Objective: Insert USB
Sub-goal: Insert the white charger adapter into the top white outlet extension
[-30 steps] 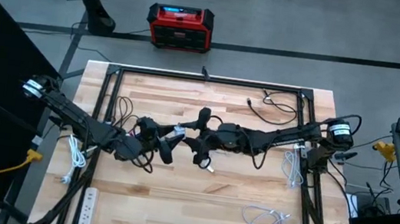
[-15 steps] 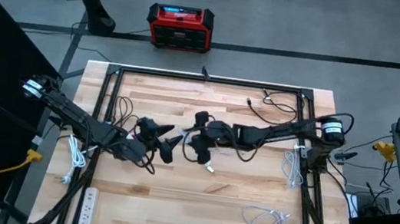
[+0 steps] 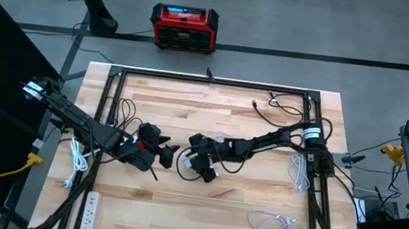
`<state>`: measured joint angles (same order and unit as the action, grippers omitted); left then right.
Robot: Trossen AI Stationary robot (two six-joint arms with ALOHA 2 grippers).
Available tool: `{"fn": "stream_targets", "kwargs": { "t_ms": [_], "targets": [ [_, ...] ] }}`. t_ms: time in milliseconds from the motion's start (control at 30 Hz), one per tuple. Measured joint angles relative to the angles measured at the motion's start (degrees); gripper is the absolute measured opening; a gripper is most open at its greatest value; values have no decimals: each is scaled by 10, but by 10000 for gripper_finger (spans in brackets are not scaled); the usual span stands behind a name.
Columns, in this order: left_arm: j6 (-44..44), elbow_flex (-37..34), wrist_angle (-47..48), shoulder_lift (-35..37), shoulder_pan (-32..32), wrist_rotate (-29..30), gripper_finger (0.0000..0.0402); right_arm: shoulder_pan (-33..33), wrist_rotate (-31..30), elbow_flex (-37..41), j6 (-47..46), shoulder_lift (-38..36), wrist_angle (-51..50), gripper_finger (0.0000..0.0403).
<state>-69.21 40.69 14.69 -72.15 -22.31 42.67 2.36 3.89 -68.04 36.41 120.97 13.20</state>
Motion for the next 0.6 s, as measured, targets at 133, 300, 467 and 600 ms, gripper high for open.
{"fn": "stream_targets", "kwargs": {
  "t_ms": [133, 300, 467, 600],
  "targets": [
    [-9, -3, 0, -2, 7, -43, 276, 1, -1, -21, -22, 15, -3, 182],
    [-25, -12, 7, -3, 8, -60, 275, 1, -4, -21, -24, 4, -15, 181],
    [-29, -13, 14, -3, 8, -62, 275, 1, -5, -20, -41, -11, -34, 181],
    [-29, -14, 14, -3, 8, -62, 275, 1, -6, -20, -44, -25, -30, 230]
  ]
}}
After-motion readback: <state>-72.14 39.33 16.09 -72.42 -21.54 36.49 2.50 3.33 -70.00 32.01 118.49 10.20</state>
